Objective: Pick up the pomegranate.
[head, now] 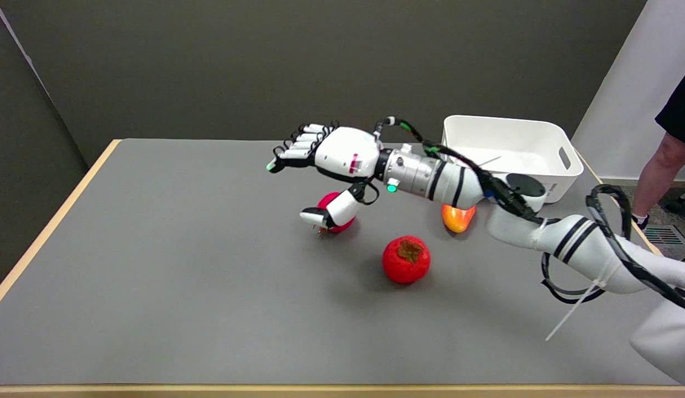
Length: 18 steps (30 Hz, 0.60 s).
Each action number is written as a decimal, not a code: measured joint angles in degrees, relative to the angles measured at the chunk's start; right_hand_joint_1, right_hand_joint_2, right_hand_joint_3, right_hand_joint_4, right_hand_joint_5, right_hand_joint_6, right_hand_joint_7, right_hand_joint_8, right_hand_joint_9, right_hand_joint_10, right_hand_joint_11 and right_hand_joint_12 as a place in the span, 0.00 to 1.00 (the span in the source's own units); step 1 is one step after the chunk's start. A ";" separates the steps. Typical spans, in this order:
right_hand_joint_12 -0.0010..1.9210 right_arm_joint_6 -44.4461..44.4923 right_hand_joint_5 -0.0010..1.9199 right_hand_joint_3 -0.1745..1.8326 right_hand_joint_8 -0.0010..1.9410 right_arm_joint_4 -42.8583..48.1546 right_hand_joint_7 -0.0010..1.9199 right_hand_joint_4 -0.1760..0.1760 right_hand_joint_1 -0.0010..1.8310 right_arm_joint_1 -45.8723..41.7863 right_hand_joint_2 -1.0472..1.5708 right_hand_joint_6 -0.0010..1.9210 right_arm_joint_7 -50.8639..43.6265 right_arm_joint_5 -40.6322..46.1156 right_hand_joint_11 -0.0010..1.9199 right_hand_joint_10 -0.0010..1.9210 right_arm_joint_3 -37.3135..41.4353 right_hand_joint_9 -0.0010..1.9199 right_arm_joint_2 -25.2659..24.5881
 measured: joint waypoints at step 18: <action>0.63 -2.26 0.13 0.58 0.20 -7.62 0.17 0.72 0.28 2.19 0.63 0.27 1.20 -2.62 0.07 0.38 -5.41 0.13 -4.00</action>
